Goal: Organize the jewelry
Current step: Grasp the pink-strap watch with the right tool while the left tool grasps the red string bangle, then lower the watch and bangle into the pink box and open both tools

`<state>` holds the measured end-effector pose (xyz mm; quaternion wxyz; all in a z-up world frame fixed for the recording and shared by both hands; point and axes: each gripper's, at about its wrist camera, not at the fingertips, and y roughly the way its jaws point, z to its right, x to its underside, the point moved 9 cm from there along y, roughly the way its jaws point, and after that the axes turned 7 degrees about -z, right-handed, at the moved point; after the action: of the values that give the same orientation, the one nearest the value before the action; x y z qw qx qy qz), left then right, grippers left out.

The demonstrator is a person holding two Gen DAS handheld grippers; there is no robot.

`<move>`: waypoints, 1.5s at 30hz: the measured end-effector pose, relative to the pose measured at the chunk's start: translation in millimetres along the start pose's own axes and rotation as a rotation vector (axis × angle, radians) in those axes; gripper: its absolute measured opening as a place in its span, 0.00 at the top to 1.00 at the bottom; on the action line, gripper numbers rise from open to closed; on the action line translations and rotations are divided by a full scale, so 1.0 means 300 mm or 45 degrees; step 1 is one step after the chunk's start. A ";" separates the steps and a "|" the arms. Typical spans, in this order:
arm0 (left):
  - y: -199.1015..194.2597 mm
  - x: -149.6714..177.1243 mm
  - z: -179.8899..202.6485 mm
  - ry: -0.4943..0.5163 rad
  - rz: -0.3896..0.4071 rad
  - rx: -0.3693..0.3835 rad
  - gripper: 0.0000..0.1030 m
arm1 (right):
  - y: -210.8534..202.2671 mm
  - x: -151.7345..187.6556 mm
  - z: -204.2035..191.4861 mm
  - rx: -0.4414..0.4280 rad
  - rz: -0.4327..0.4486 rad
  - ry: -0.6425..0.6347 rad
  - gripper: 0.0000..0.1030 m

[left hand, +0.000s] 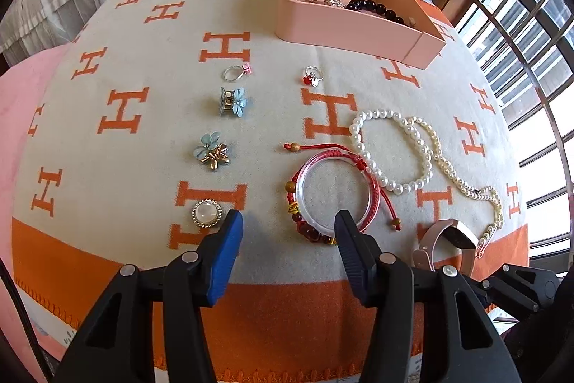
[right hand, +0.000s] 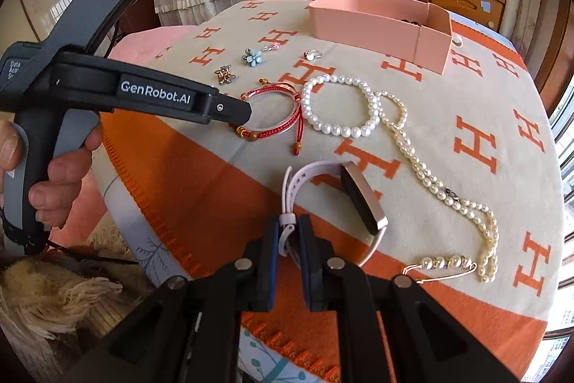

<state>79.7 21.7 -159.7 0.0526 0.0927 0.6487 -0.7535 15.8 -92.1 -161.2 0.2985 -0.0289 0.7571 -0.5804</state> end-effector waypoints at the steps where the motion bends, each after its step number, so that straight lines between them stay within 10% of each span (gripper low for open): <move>1: 0.001 -0.006 0.002 0.002 -0.005 0.004 0.50 | 0.000 0.001 -0.001 -0.008 0.004 0.003 0.90; 13: 0.045 -0.074 0.023 0.048 -0.090 -0.059 0.81 | -0.003 -0.001 0.012 -0.088 0.021 0.049 0.90; 29: 0.081 -0.182 0.169 0.437 -0.147 -0.187 0.82 | -0.001 -0.012 0.029 -0.139 0.022 0.097 0.90; 45: 0.050 -0.230 0.146 0.290 -0.243 0.048 0.97 | -0.061 -0.067 0.079 -0.113 0.089 0.208 0.91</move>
<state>147.1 -26.6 -153.8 -0.0949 0.1164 0.6421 -0.7518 38.1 -110.7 -139.9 0.2543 0.0316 0.8044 -0.5360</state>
